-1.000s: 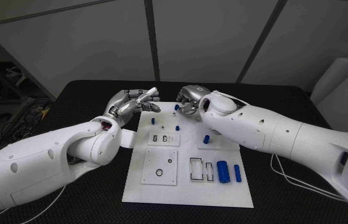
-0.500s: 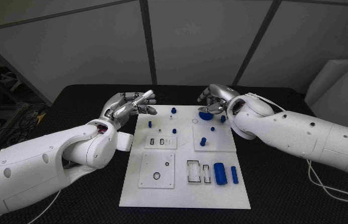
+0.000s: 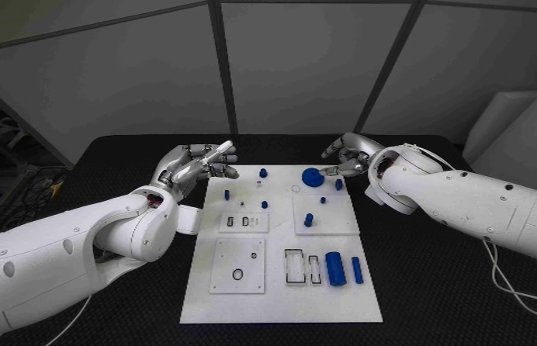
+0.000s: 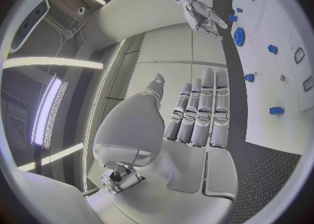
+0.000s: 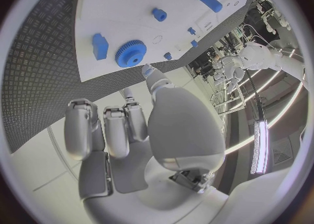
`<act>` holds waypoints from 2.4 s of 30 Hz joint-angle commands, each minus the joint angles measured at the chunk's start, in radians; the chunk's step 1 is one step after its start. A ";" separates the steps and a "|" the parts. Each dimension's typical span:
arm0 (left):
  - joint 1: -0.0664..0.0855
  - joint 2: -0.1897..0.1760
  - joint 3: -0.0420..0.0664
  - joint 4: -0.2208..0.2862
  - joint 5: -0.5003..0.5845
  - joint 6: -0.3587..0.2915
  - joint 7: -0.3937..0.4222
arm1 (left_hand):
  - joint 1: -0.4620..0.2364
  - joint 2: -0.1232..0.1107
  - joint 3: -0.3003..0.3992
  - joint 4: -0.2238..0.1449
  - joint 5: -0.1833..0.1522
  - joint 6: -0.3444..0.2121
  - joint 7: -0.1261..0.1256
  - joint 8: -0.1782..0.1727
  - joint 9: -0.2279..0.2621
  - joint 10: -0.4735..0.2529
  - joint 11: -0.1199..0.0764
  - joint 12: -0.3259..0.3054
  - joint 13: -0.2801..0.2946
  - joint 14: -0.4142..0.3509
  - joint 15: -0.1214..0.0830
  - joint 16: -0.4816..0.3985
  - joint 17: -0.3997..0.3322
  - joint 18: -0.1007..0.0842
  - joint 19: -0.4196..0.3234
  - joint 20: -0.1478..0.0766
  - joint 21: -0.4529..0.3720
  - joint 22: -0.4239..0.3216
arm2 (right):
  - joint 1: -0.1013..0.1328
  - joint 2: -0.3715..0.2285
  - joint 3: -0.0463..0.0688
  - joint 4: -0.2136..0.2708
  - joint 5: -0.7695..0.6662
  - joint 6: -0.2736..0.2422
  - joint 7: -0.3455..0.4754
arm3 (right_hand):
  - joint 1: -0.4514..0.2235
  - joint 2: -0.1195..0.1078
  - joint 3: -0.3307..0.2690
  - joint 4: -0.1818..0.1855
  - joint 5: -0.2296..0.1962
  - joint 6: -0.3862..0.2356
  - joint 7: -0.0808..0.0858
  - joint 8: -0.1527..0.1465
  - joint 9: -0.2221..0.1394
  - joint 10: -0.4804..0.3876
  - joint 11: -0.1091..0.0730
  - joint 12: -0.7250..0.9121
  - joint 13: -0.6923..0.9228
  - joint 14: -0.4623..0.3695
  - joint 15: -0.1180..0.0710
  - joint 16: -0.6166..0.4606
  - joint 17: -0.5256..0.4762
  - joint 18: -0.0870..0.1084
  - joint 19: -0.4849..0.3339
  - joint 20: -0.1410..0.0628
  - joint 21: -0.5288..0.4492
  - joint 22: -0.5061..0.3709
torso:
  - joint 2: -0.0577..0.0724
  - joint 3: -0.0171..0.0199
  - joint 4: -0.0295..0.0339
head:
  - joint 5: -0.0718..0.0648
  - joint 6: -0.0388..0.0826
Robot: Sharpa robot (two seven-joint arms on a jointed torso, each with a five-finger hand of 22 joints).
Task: Assemble the parts on the task board
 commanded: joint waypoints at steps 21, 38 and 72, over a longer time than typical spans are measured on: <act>0.001 0.003 0.001 -0.003 -0.007 0.019 -0.001 | 0.001 0.009 -0.006 0.002 0.000 0.004 0.003 -0.003 -0.001 0.005 0.005 -0.003 -0.001 -0.010 0.001 0.007 0.002 -0.014 -0.007 -0.002 0.007 0.002 | 0.000 0.083 0.000 -0.081 -0.109 0.106 -0.059 | 0.024 0.009 -0.009 -0.004 -0.001 -0.010 0.000 0.016 0.000 0.012 0.004 0.015 0.103 0.092 0.008 0.009 0.194 -0.016 0.014 0.002 0.013 0.039 | 0.001 -0.0010 0.0020 | -0.004 -0.014; 0.001 0.005 0.001 -0.006 -0.007 0.016 0.000 | 0.002 0.009 -0.007 0.001 0.000 0.005 0.003 -0.004 -0.001 0.006 0.005 -0.004 -0.001 -0.011 0.001 0.008 0.004 -0.014 -0.008 -0.002 0.007 0.002 | -0.011 0.109 -0.002 -0.109 -0.114 0.137 -0.052 | 0.028 0.020 -0.010 -0.005 -0.004 0.007 -0.005 0.033 0.004 0.009 0.000 0.013 0.102 0.091 0.005 0.010 0.194 -0.016 0.013 0.001 0.014 0.041 | 0.001 -0.0006 0.0004 | 0.002 -0.022; 0.001 0.003 0.001 -0.009 -0.007 0.025 -0.006 | 0.003 0.010 -0.007 0.000 0.000 0.005 0.003 -0.005 -0.002 0.006 0.006 -0.005 -0.001 -0.013 0.001 0.009 0.006 -0.014 -0.009 -0.001 0.008 0.003 | -0.015 0.115 -0.004 -0.100 -0.223 0.085 -0.063 | 0.052 0.081 0.041 -0.027 -0.022 0.156 -0.036 0.073 0.012 0.031 -0.026 0.029 0.128 0.091 -0.036 0.010 0.196 -0.019 0.018 -0.035 0.024 0.061 | 0.001 -0.0007 0.0014 | 0.002 -0.029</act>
